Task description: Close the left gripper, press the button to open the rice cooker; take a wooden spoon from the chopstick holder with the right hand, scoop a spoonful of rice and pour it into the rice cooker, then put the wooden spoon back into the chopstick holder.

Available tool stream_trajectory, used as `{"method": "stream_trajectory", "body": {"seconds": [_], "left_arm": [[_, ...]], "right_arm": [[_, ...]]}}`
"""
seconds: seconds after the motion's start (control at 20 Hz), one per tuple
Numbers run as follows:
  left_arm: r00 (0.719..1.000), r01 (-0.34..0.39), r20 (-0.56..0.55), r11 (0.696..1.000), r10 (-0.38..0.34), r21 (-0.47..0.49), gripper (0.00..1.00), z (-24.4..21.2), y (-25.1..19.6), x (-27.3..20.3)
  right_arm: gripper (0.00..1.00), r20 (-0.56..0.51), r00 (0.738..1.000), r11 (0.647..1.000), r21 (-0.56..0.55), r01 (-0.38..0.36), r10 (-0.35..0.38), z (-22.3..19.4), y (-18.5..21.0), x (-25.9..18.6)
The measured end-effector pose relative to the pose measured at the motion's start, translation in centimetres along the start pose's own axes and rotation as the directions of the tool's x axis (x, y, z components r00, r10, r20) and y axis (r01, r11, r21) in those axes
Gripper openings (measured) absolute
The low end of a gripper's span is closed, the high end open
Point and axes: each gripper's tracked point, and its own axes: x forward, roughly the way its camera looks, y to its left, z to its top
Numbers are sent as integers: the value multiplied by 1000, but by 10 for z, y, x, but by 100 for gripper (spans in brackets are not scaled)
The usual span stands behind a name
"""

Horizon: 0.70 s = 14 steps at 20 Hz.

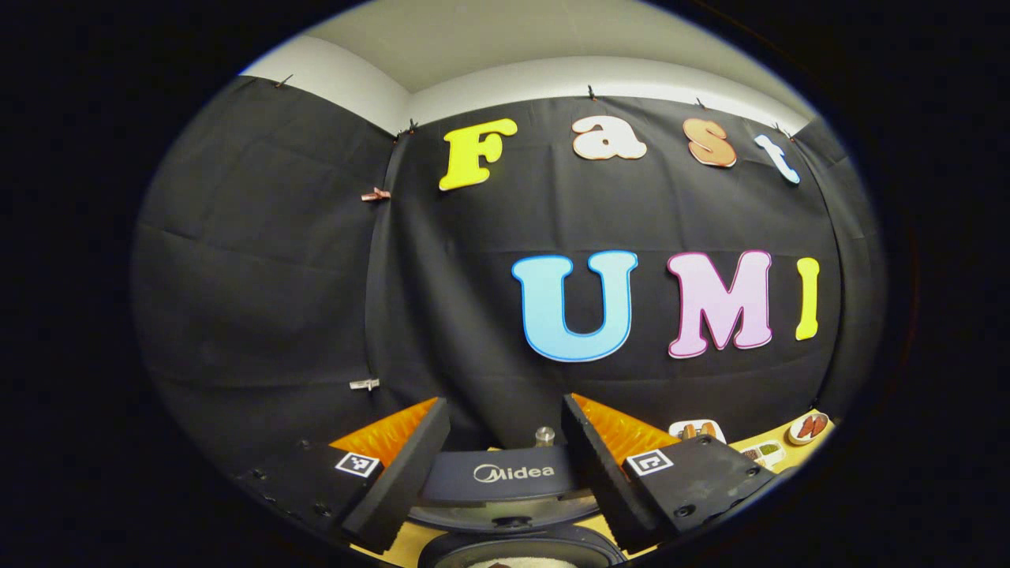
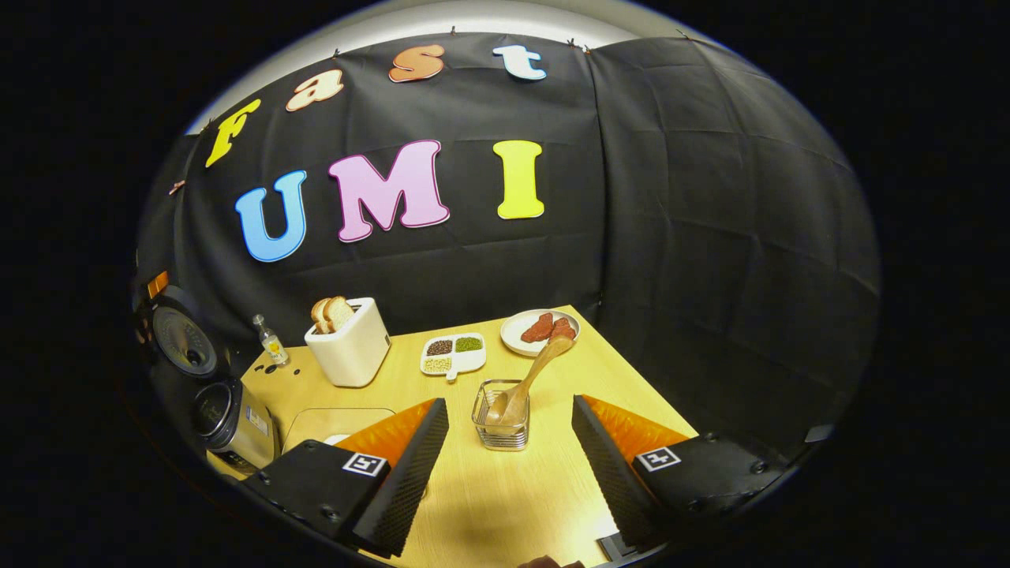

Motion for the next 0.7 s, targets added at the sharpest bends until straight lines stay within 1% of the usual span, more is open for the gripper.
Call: {"method": "stream_trajectory", "body": {"seconds": [0.15, 0.3, 0.5, 0.7], "left_arm": [[998, 4, -68, 1000, -4, -2, 100, -9, -4, -18], [984, 3, -176, 1000, -6, -16, 100, -25, -8, -45], [941, -2, -338, 999, -10, -34, 100, -60, -16, -88], [902, -3, -431, 999, -15, -42, 100, -105, -22, -127]], "right_arm": [[99, -11, 1000, 1000, -8, -18, 18, -3, 6, 5], [99, -28, 998, 999, 1, -48, 48, -8, 14, 11], [99, -53, 995, 997, 8, -81, 81, -18, 24, 14], [99, -72, 991, 994, 7, -113, 114, -27, 31, 13]]}}
